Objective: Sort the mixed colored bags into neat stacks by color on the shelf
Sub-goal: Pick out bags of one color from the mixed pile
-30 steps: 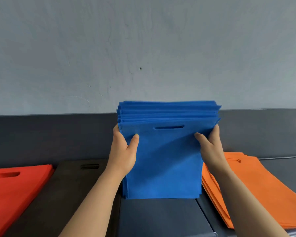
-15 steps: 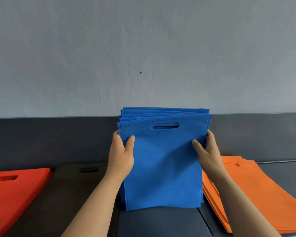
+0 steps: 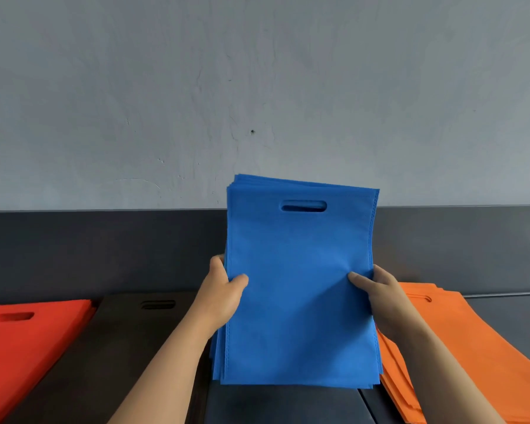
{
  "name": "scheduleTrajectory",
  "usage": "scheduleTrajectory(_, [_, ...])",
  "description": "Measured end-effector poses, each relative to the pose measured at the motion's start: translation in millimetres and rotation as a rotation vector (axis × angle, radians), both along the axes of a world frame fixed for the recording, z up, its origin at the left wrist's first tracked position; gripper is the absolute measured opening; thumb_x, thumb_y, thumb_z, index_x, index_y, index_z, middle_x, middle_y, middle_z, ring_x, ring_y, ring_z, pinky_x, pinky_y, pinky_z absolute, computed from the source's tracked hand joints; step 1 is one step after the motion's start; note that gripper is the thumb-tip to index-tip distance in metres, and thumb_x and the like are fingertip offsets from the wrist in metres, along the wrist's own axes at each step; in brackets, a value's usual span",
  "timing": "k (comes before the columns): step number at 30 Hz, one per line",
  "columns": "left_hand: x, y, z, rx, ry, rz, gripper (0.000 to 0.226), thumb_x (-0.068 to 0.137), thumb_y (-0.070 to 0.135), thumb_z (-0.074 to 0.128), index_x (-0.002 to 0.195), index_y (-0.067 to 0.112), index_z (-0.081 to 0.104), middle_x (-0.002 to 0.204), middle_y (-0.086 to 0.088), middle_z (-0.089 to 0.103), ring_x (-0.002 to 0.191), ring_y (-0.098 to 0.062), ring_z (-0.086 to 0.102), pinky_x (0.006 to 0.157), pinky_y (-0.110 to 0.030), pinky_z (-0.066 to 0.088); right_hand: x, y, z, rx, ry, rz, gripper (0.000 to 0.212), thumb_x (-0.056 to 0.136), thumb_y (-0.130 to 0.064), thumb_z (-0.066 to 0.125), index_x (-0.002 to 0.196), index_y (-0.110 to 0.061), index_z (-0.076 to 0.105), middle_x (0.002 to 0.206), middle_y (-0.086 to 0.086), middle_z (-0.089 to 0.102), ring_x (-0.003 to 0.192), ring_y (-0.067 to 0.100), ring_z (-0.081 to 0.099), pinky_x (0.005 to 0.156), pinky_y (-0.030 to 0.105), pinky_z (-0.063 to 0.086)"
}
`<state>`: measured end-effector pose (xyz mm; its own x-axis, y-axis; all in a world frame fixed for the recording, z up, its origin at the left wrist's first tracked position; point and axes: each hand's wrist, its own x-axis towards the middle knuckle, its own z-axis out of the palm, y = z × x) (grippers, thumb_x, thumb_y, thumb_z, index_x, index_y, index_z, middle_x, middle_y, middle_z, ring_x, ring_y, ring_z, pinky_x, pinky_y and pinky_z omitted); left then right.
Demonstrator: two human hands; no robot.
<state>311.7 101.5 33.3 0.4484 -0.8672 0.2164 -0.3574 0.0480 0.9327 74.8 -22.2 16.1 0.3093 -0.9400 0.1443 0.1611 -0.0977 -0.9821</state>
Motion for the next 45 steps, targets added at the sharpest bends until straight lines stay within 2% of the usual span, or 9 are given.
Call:
scheduleTrajectory(7, [1.1, 1.8, -67.8, 0.221, 0.101, 0.035, 0.015, 0.093, 0.016, 0.048, 0.107, 0.013, 0.053, 0.108, -0.015, 0.062, 0.082, -0.019, 0.054, 0.069, -0.031, 0.046, 5.2, -14.6, -40.4, 0.165, 0.252, -0.035, 0.019, 0.091, -0.012, 0.059, 0.109, -0.004, 0.06, 0.101, 0.01, 0.072, 0.091, 0.028, 0.069, 0.085, 0.045, 0.055])
scheduleTrajectory(13, [0.0, -5.1, -99.8, 0.346, 0.12, 0.147, 0.017, 0.094, 0.016, 0.047, 0.1, 0.0, 0.049, 0.086, -0.008, 0.05, 0.069, -0.017, 0.044, 0.054, -0.027, 0.036, 17.0, -24.1, -62.1, 0.217, 0.479, -0.042, 0.022, 0.091, -0.018, 0.061, 0.107, -0.004, 0.056, 0.101, 0.011, 0.068, 0.09, 0.03, 0.067, 0.085, 0.046, 0.054])
scheduleTrajectory(15, [-1.2, -7.5, -101.6, 0.37, 0.103, 0.164, 0.01, 0.095, 0.013, 0.046, 0.089, 0.006, 0.044, 0.078, -0.006, 0.043, 0.062, -0.015, 0.037, 0.05, -0.024, 0.03, 19.7, -24.2, -68.9, 0.209, 0.584, -0.055, 0.024, 0.091, -0.022, 0.06, 0.105, -0.004, 0.056, 0.1, 0.012, 0.066, 0.09, 0.03, 0.065, 0.085, 0.045, 0.054])
scheduleTrajectory(18, [-2.3, -10.9, -103.8, 0.397, 0.078, 0.173, 0.022, 0.094, 0.008, 0.044, 0.075, 0.011, 0.033, 0.066, -0.002, 0.033, 0.052, -0.011, 0.026, 0.043, -0.021, 0.023, 17.5, -25.8, -80.8, 0.178, 0.738, -0.05, 0.025, 0.09, -0.029, 0.057, 0.101, -0.007, 0.057, 0.101, 0.013, 0.066, 0.093, 0.031, 0.064, 0.086, 0.046, 0.053])
scheduleTrajectory(23, [-1.1, -3.7, -116.4, 0.484, -0.002, 0.144, 0.013, 0.092, 0.007, 0.047, 0.083, 0.01, 0.038, 0.073, -0.005, 0.035, 0.057, -0.014, 0.028, 0.045, -0.023, 0.024, 5.0, -19.7, -83.7, 0.098, 0.918, 0.006, 0.022, 0.091, -0.024, 0.053, 0.106, -0.008, 0.059, 0.104, 0.011, 0.065, 0.095, 0.028, 0.064, 0.087, 0.043, 0.053])
scheduleTrajectory(27, [-4.5, -2.5, -121.0, 0.48, -0.05, 0.178, 0.011, 0.093, 0.007, 0.046, 0.084, 0.008, 0.039, 0.076, -0.007, 0.037, 0.063, -0.017, 0.03, 0.053, -0.028, 0.025, 1.8, -6.9, -84.9, 0.014, 0.963, 0.033, 0.028, 0.094, -0.017, 0.051, 0.121, -0.01, 0.052, 0.111, 0.005, 0.061, 0.094, 0.02, 0.06, 0.078, 0.032, 0.051])
scheduleTrajectory(32, [-10.5, 2.4, -112.8, 0.46, -0.115, 0.177, 0.019, 0.098, 0.021, 0.045, 0.104, 0.003, 0.045, 0.094, -0.011, 0.05, 0.064, -0.017, 0.041, 0.051, -0.027, 0.034, -1.3, 15.1, -78.8, -0.058, 0.93, 0.013, 0.057, 0.097, -0.023, 0.051, 0.146, -0.008, 0.026, 0.149, 0.007, 0.035, 0.13, 0.027, 0.042, 0.102, 0.036, 0.038])
scheduleTrajectory(39, [-22.7, 43.6, -113.0, 0.513, -0.162, 0.098, 0.023, 0.097, 0.027, 0.046, 0.113, 0.01, 0.045, 0.098, -0.017, 0.057, 0.063, -0.016, 0.042, 0.047, -0.026, 0.035, -28.1, 48.4, -71.3, -0.041, 1.003, 0.087, 0.047, 0.094, -0.028, 0.055, 0.127, 0.003, 0.041, 0.134, 0.023, 0.046, 0.123, 0.038, 0.045, 0.104, 0.051, 0.037])
scheduleTrajectory(45, [-36.8, 49.5, -107.9, 0.471, -0.146, 0.142, 0.012, 0.096, 0.016, 0.046, 0.103, 0.007, 0.043, 0.087, -0.016, 0.048, 0.057, -0.015, 0.033, 0.043, -0.025, 0.028, -30.0, 63.8, -68.5, -0.02, 0.855, 0.083, 0.046, 0.094, -0.018, 0.055, 0.135, -0.002, 0.04, 0.118, 0.001, 0.055, 0.102, 0.019, 0.056, 0.082, 0.027, 0.047])
